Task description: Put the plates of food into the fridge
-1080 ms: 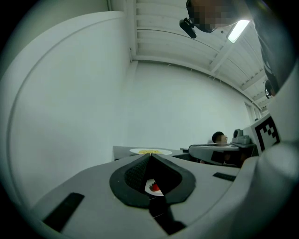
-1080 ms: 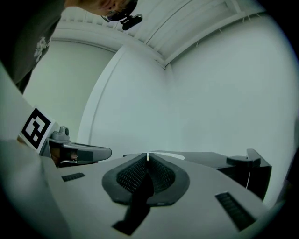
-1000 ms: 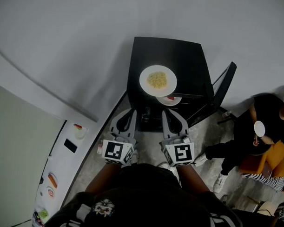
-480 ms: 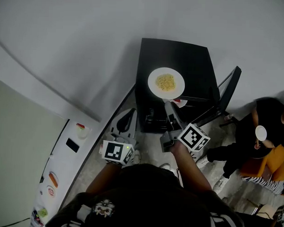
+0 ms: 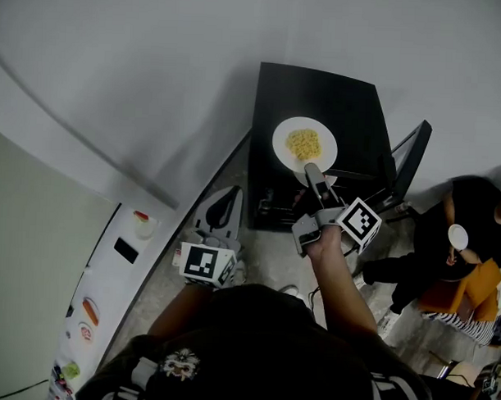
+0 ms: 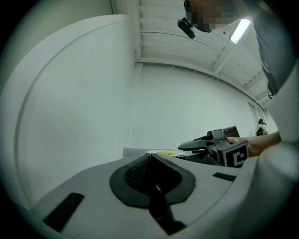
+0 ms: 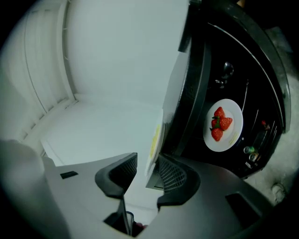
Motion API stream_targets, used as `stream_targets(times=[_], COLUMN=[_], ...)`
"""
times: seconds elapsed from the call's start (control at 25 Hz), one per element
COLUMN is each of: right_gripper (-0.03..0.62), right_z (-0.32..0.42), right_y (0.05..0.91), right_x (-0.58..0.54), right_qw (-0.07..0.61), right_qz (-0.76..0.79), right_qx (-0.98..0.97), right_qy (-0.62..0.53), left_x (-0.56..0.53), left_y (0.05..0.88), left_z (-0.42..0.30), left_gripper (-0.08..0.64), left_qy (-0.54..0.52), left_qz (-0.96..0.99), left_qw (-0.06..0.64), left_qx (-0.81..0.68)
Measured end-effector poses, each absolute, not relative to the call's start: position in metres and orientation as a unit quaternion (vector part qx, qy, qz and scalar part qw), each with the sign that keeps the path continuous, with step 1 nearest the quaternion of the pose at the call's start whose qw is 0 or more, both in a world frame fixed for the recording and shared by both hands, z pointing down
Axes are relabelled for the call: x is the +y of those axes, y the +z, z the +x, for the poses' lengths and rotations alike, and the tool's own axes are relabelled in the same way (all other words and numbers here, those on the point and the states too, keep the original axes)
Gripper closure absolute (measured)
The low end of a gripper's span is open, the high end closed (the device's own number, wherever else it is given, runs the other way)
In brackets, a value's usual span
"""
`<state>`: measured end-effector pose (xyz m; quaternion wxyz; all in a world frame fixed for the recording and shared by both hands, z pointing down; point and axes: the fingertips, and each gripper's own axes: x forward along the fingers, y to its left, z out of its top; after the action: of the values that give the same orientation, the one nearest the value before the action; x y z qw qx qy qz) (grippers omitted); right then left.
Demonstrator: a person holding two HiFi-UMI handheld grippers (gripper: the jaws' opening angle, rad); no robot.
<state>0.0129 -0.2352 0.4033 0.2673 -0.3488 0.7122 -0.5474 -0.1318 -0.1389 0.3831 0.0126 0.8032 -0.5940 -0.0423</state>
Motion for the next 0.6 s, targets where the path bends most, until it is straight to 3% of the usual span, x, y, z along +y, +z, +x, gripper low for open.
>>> stream_targets(times=[0.12,0.28,0.6], right_gripper=[0.448,0.525,0.551], right_z=[0.011,0.012,0.017], right_y=[0.407,0.41,0.41], right_x=[-0.234,-0.234,-0.235], right_qw=[0.281,0.289,0.318], right_qz=[-0.355,-0.371,-0.383], right_qx=[0.692,0.684,0.662], right_qy=[-0.562,-0.558,-0.56], left_x=[-0.139,-0.141,-0.154], left_y=[0.382,0.373,0.369], left_z=[-0.136,-0.137,-0.136], left_gripper=[0.537,0.537,0.537], left_qy=[-0.041,-0.056,-0.053], left_qz=[0.809,0.813,0.832], left_qw=[0.009,0.007,-0.005], left_qx=[-0.586,-0.579,-0.552])
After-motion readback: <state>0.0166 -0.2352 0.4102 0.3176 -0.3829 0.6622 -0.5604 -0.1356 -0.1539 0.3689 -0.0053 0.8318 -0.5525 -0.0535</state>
